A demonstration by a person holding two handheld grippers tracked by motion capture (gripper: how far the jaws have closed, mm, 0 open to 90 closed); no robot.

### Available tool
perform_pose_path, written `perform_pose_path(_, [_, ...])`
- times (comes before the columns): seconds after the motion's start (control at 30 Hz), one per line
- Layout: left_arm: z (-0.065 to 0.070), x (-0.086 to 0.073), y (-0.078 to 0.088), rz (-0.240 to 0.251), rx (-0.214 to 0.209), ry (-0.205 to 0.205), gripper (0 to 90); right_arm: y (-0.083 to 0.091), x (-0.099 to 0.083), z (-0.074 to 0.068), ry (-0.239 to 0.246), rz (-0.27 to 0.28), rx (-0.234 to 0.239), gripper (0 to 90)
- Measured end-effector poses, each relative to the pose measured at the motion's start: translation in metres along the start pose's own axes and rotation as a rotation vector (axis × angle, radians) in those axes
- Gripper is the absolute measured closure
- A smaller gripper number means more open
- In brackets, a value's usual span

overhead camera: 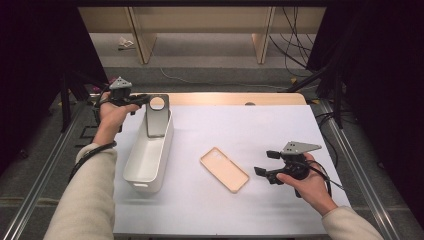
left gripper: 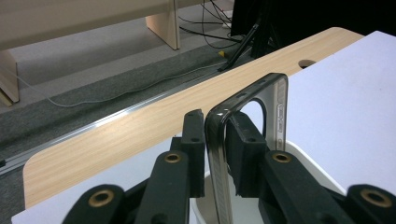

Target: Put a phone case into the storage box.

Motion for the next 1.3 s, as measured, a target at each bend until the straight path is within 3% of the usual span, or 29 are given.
perform_pose_path(0.93, [-0.007,-0.002,-0.01,-0.042,0.097,0.003,64.8,-0.001,-0.001,-0.001,0.001,-0.004,0.005,18.0])
perform_pose_path(1.3, [-0.006,0.0,-0.01,-0.073,0.13,0.003,47.4,-0.001,-0.001,-0.001,0.002,-0.004,0.005,18.0])
Point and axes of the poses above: each handheld gripper's, and its own axes: y roughly backward along the jaws, x roughly out of its top, z roughly to its right, the point moved 9 cm from there along -y, roughly forward along the jaws, and after that the axes turned 3 degrees about -z, right-handed, at the moved point
